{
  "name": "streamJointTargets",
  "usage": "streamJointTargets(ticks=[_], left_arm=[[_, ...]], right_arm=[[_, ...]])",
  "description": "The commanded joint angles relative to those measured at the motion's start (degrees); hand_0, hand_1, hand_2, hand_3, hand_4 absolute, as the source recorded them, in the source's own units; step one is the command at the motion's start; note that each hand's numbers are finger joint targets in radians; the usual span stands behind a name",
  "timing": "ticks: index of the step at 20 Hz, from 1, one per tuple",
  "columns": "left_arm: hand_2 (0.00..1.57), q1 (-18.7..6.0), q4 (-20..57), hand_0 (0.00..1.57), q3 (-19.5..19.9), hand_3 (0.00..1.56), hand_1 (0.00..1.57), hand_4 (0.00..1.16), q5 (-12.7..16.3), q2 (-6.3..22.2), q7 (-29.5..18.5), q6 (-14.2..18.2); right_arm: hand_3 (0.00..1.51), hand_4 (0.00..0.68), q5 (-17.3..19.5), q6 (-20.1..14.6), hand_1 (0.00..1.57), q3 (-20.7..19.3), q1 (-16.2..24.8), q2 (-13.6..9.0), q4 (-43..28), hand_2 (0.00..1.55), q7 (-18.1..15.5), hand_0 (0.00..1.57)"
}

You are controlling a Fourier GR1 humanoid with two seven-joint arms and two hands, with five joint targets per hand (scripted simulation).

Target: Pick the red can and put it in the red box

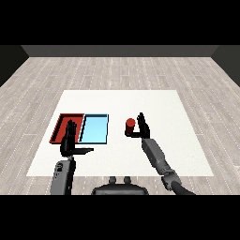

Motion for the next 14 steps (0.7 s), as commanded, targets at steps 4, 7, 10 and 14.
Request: streamJointTargets(ticks=[4, 7, 10, 14], left_arm=[[0.00, 0.17, 3.47, 0.00, 0.76, 0.00, 0.00, 0.00, -0.11, -0.44, -4.05, -0.32], [0.00, 0.72, 1.07, 0.00, -0.98, 0.00, 0.00, 0.00, -1.04, -1.67, -1.33, 1.22], [0.00, -0.31, -0.75, 0.00, 1.21, 0.00, 0.00, 0.00, 2.05, 1.01, 1.84, -1.41], [0.00, -4.12, 6.23, 0.00, 2.19, 0.00, 0.00, 0.00, 0.60, 0.99, -1.12, -0.44]], right_arm=[[0.00, 0.000, 0.95, 1.53, 0.00, -2.13, -0.66, -0.73, -0.83, 0.00, 3.56, 0.00], [0.00, 0.000, -4.76, -1.57, 0.00, 1.39, -6.98, 0.08, 6.59, 0.00, -0.67, 0.00], [0.00, 0.000, -0.98, 2.80, 0.00, -2.20, -5.38, -0.43, 6.93, 0.00, -2.01, 0.00], [0.00, 0.000, -2.45, 2.25, 0.00, -0.85, -7.68, 0.09, 12.79, 0.00, -5.01, 0.00]])
